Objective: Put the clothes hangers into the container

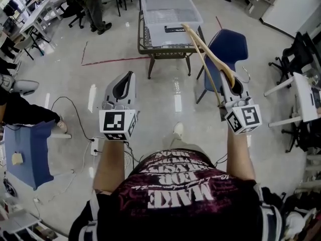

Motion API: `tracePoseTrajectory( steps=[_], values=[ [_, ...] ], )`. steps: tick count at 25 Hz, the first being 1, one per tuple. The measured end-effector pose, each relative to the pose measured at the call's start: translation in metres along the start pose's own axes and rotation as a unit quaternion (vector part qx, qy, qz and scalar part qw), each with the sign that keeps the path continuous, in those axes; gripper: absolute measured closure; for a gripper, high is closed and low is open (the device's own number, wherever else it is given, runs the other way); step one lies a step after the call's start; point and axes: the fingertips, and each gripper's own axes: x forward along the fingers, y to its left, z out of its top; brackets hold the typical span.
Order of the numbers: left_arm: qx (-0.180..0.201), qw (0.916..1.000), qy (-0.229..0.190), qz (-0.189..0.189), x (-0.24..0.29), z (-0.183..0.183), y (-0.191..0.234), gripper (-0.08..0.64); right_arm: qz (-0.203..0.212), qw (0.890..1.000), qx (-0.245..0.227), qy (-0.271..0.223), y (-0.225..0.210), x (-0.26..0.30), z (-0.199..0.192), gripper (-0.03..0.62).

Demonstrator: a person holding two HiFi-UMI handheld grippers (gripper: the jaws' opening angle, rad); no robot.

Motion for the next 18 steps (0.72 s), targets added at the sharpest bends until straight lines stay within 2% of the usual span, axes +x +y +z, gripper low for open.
tracePoseTrajectory(
  steps=[11,18],
  values=[
    [-0.006,0.9997,0.022,-0.002,0.079,-0.02,0.018,0.553,0.008,1.0,0.008,0.015,-0.045,0.068,-0.018,0.532],
    [-0.01,0.9996,0.024,0.006,0.122,-0.015,0.024,0.552,0.024,0.999,0.014,0.024,-0.074,0.102,-0.024,0.532]
  ],
)
